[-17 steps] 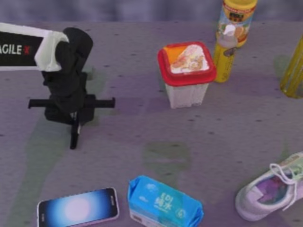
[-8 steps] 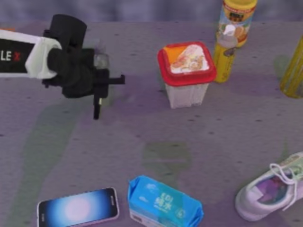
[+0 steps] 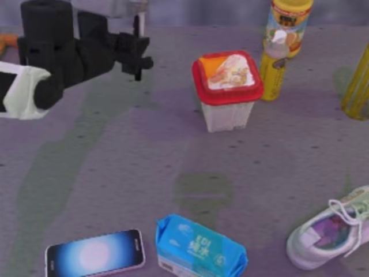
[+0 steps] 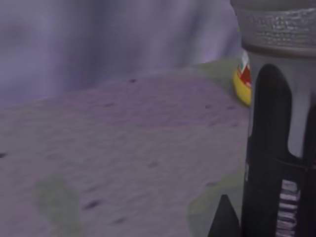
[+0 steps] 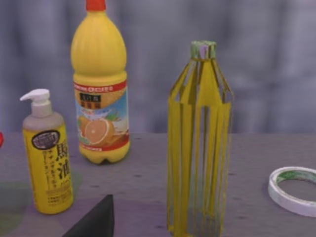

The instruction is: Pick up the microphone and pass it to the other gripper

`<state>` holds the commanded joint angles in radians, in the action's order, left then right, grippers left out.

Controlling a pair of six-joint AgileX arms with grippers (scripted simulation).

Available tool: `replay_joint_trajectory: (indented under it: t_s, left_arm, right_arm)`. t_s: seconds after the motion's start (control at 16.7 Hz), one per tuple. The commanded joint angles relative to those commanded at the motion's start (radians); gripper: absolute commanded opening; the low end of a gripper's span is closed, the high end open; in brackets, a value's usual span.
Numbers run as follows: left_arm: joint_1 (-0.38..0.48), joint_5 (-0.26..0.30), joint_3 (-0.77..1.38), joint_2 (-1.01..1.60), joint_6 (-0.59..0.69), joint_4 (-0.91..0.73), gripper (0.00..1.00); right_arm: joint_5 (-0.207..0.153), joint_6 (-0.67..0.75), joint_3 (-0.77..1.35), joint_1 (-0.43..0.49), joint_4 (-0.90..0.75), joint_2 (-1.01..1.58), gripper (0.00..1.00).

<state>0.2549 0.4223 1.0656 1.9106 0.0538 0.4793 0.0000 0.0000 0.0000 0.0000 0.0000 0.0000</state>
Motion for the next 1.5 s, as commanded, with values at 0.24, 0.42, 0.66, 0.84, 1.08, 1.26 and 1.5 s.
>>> replay_joint_trajectory:
  t_s: [0.24, 0.42, 0.66, 0.84, 1.08, 1.26, 1.5]
  left_arm:
    - [-0.011, 0.104, -0.078, -0.086, -0.050, 0.253, 0.00]
    - [-0.016, 0.141, -0.104, -0.124, -0.071, 0.330, 0.00]
    - [-0.016, 0.143, -0.106, -0.127, -0.072, 0.336, 0.00]
    - [0.005, 0.125, -0.108, -0.134, -0.073, 0.332, 0.00]
    - [0.134, -0.012, -0.161, -0.225, -0.072, 0.320, 0.00]
    - [0.267, -0.158, -0.216, -0.317, -0.071, 0.306, 0.00]
    - [0.374, -0.266, -0.262, -0.400, -0.071, 0.296, 0.00]
  right_arm:
    - [0.000, 0.000, 0.000, 0.000, 0.000, 0.000, 1.00]
    - [0.000, 0.000, 0.000, 0.000, 0.000, 0.000, 1.00]
    - [0.000, 0.000, 0.000, 0.000, 0.000, 0.000, 1.00]
    - [0.000, 0.000, 0.000, 0.000, 0.000, 0.000, 1.00]
    - [0.000, 0.000, 0.000, 0.000, 0.000, 0.000, 1.00]
    - [0.000, 0.000, 0.000, 0.000, 0.000, 0.000, 1.00]
    - [0.000, 0.000, 0.000, 0.000, 0.000, 0.000, 1.00]
